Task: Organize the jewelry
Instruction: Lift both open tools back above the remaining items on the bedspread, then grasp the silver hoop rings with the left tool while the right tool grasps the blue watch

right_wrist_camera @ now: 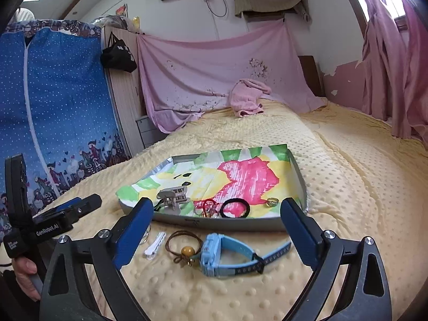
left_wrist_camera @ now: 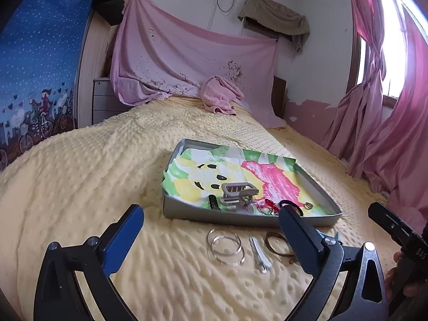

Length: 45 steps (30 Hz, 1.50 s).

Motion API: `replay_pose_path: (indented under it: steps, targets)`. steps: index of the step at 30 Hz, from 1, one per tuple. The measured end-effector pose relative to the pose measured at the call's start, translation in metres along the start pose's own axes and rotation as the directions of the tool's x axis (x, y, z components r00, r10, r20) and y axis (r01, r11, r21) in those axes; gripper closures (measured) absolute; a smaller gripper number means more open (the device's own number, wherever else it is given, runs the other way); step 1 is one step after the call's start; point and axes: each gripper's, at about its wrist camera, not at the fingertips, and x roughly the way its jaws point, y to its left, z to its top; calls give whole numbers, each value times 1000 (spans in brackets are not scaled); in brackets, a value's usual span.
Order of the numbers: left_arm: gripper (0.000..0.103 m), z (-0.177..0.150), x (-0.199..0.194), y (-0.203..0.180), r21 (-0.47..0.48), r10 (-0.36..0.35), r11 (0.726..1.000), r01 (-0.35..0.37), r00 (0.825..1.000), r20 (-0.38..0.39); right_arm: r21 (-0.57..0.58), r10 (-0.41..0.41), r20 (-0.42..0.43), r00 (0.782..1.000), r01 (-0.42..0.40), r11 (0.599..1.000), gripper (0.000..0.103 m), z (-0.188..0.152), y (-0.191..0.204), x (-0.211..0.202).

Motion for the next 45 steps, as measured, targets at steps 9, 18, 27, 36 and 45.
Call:
replay_pose_path:
  steps: [9,18,27,36,45]
  targets:
    - [0,-23,-38,-7,55,37,998,-41,997,65,-48,-53,31,998,54,997,2,-19,5,-39]
    - [0,-43,-40,-14,142,88,985,-93,995,45,-91,-88,13,996,89,992,2,-34,8,-46]
    - [0,-45,-27,-11,146,102,985,-97,995,-23,-102,-126,-38,991,121,987,2,-42,1,-31]
    - [0,-41,-14,-11,158,104,983,-95,993,-51,-110,-128,-62,990,120,987,2,-44,2,-16]
    - [0,-35,-3,-15,175,90,982,-78,994,-62,-115,-110,-73,991,102,988,2,-40,4,0]
